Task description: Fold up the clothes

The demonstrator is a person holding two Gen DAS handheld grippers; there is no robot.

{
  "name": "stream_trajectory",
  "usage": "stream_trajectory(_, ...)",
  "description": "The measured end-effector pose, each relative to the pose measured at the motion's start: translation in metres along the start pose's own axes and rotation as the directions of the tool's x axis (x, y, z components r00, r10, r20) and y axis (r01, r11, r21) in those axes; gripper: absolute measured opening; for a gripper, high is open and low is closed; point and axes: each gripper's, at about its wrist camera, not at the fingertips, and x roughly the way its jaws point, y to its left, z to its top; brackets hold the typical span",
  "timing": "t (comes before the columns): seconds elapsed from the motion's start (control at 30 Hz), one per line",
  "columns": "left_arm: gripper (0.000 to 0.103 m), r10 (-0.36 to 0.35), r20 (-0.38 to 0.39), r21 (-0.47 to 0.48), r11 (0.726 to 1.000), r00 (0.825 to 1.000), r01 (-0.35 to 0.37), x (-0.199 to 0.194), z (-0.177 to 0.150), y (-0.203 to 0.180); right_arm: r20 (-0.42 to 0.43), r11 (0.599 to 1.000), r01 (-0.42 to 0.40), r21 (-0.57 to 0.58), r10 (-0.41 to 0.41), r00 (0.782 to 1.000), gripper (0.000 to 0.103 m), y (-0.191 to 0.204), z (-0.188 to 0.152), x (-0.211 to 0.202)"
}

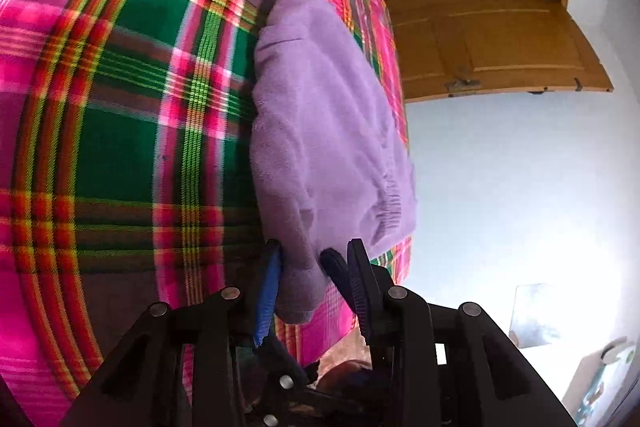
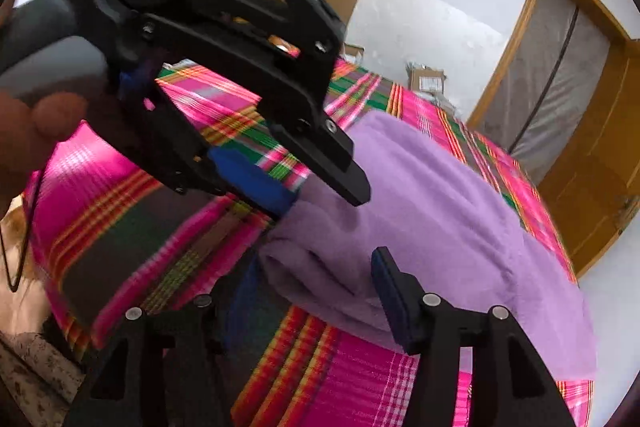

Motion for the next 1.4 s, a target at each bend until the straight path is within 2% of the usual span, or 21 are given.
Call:
stream_trajectory(0.07,0.033,0.005,-0.007,-0.01,1.0,1.0,-0.005,0.001,0.001,0.002,-0.004,0.999,-0.021,0.027,0.021,1.0,0.052,-0.005,0.0,0.002)
stream_trajectory(0.23,0.034,0.022,0.0,-0.017,1.0,1.0,-0.022,-0.001,0.006,0.005,-0.007,0.997,-0.045,0.065,0.046,0.999,0.037,-0.011,0.0,0.001)
stream_trajectory(0.37,0.044,0.041,0.025,-0.022,0.999,0.999,-0.041,-0.005,0.015,0.007,-0.008,0.993,-0.065,0.095,0.066,0.998,0.014,-0.017,0.0,0.0)
stream_trajectory(0.53,0.05,0.073,0.069,-0.034,0.997,0.995,-0.071,-0.006,0.032,0.009,-0.01,0.987,-0.093,0.132,0.095,0.995,0.012,-0.022,0.003,-0.002)
stream_trajectory(0.77,0.051,0.062,0.052,-0.015,0.998,0.997,-0.061,0.011,0.068,0.001,0.008,0.972,-0.142,0.188,0.143,0.99,0.011,-0.031,0.002,-0.01)
stream_trajectory(0.83,0.051,0.085,0.078,-0.015,0.996,0.993,-0.084,0.014,0.078,-0.003,0.011,0.97,-0.147,0.196,0.148,0.989,0.011,-0.033,0.003,-0.01)
stream_trajectory(1.1,0.051,0.152,0.102,0.128,0.978,0.983,-0.165,0.032,0.102,-0.028,0.011,0.959,-0.17,0.226,0.172,0.985,0.011,-0.036,0.001,-0.016)
stream_trajectory(1.2,0.051,0.196,0.109,0.188,0.959,0.974,-0.214,0.037,0.104,-0.037,0.006,0.957,-0.173,0.231,0.176,0.984,0.011,-0.053,0.009,0.007)
stream_trajectory(1.33,0.05,0.238,0.11,0.25,0.933,0.965,-0.259,0.041,0.103,-0.039,0.001,0.955,-0.172,0.242,0.177,0.984,0.011,-0.054,0.009,0.009)
stream_trajectory(1.37,0.05,0.238,0.108,0.25,0.933,0.965,-0.258,0.029,0.099,-0.022,0.001,0.955,-0.17,0.243,0.175,0.985,0.011,-0.053,0.009,0.009)
stream_trajectory(1.4,0.049,0.247,0.107,0.248,0.931,0.963,-0.267,0.036,0.106,-0.027,0.001,0.954,-0.169,0.246,0.174,0.985,0.011,-0.053,0.009,0.009)
